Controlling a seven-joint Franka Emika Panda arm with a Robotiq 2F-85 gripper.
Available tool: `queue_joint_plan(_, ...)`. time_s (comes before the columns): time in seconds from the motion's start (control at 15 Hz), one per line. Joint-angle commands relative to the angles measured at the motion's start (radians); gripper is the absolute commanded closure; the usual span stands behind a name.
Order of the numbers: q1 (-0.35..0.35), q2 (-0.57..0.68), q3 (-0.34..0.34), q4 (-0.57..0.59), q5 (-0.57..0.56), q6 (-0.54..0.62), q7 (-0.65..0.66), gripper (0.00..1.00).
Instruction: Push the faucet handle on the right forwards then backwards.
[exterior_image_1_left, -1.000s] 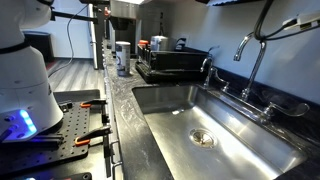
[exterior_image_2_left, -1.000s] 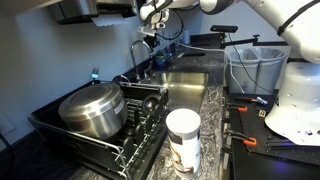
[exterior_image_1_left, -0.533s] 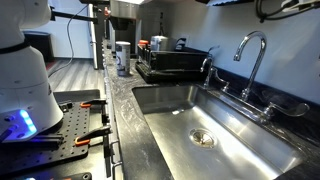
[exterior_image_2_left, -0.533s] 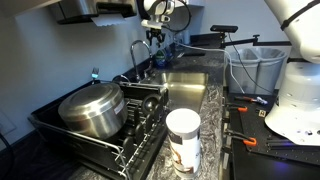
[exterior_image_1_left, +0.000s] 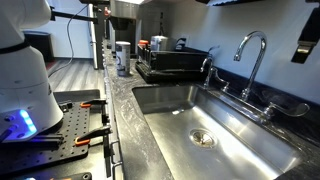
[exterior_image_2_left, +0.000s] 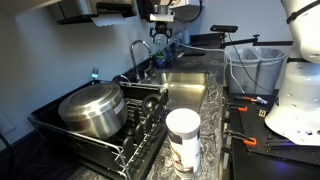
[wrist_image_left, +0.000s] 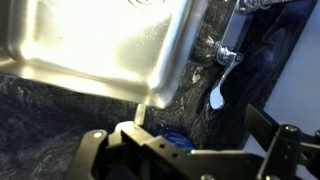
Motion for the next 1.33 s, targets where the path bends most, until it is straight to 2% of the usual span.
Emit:
queue_joint_plan(0.0, 0.012, -0.104, -0.003, -0.106, -0.030, -0.082, -0.136, 0.00)
queue_joint_plan(0.33, 0.026, -0.155, -0.012, -0.166, -0.098, -0.132, -0.268, 0.00)
queue_joint_plan(0.47, 0.035, -0.167, -0.015, -0.185, -0.134, -0.123, -0.267, 0.00)
queue_joint_plan(0.53, 0.021, -0.115, -0.013, -0.125, -0.102, -0.126, -0.252, 0.00)
queue_joint_plan(1.07, 0.021, -0.110, -0.016, -0.125, -0.105, -0.125, -0.252, 0.00)
queue_joint_plan(1.27, 0.035, -0.157, -0.013, -0.179, -0.138, -0.096, -0.292, 0.00)
